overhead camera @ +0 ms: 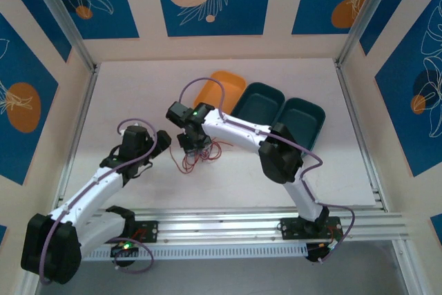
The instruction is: Untangle the cables
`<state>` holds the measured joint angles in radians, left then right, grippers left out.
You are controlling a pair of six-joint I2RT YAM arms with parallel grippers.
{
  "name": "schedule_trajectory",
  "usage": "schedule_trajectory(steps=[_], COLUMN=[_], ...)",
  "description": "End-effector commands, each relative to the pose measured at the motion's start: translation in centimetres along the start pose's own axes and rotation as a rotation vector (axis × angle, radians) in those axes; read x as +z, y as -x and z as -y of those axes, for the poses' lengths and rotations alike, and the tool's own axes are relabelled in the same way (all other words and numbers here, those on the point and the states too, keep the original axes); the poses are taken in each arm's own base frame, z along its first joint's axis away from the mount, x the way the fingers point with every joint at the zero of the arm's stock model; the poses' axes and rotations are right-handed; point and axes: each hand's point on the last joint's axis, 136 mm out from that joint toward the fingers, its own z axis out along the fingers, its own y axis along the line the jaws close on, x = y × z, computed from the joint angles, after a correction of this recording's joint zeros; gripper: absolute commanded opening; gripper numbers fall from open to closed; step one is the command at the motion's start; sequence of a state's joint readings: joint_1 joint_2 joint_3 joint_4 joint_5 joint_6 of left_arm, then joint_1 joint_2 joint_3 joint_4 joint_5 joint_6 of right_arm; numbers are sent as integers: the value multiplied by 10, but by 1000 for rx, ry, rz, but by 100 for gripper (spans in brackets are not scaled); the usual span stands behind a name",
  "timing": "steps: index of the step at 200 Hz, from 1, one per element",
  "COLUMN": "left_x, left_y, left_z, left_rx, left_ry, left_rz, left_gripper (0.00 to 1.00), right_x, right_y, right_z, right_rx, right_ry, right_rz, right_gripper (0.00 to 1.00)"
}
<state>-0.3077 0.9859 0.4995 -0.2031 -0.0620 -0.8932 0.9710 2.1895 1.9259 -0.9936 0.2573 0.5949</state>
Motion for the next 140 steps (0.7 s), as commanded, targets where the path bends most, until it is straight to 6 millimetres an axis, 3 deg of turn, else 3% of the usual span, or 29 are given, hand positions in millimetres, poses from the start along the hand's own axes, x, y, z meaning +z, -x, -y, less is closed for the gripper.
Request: schedule_trajectory(steps=[1,64,140], left_x=[-1,6,8], left_y=[-1,-6,-9], left_z=[-12,-10,-10], left_rx=[-20,-23,-26], left_ry=[35,21,21], left_rz=[3,-26,-37], left_gripper=[94,94,94], right_x=[-3,-1,10], right_y=[3,0,-2], right_z=[3,14,8], right_rx=[5,21,18], right_ry=[-17,-69,-35], right_rz=[-6,-16,-31], right_gripper=[18,19,20])
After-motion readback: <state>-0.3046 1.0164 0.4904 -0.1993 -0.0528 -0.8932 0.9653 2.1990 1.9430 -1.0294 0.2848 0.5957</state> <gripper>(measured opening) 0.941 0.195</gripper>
